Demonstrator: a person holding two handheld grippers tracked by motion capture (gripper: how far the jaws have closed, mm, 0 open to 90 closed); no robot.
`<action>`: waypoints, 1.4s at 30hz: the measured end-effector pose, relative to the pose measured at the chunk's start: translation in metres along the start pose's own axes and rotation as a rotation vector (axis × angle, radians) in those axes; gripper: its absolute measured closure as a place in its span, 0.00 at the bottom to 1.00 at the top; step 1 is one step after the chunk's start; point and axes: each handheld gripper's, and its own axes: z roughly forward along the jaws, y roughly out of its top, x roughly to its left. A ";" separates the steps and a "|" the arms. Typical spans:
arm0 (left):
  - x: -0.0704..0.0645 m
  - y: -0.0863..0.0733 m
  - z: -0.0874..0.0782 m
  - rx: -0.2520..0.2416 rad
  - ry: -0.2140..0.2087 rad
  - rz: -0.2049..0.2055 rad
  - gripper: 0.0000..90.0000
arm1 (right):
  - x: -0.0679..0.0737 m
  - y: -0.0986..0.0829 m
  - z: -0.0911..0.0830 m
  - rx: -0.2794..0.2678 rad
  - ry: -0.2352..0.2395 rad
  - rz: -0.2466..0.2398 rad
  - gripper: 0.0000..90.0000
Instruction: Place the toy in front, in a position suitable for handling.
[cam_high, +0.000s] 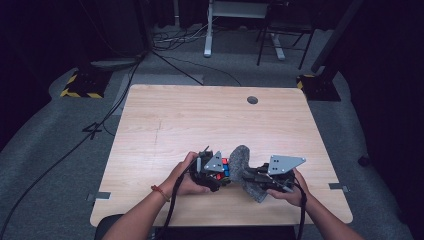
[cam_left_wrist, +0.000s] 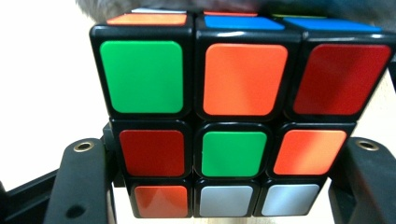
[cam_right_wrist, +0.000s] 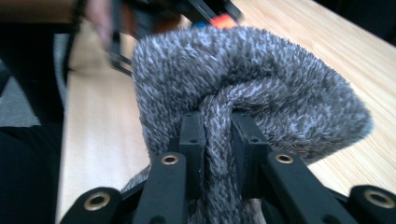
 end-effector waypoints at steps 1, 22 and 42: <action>0.000 0.001 0.002 0.003 -0.006 0.004 0.37 | 0.003 0.003 0.000 -0.009 0.014 -0.005 0.85; -0.010 0.007 0.001 -0.018 -0.045 0.031 0.37 | -0.016 -0.005 0.001 0.038 -0.085 0.031 0.85; -0.008 0.006 0.014 0.015 -0.057 0.017 0.37 | 0.008 0.019 0.012 -0.016 -0.007 -0.058 0.85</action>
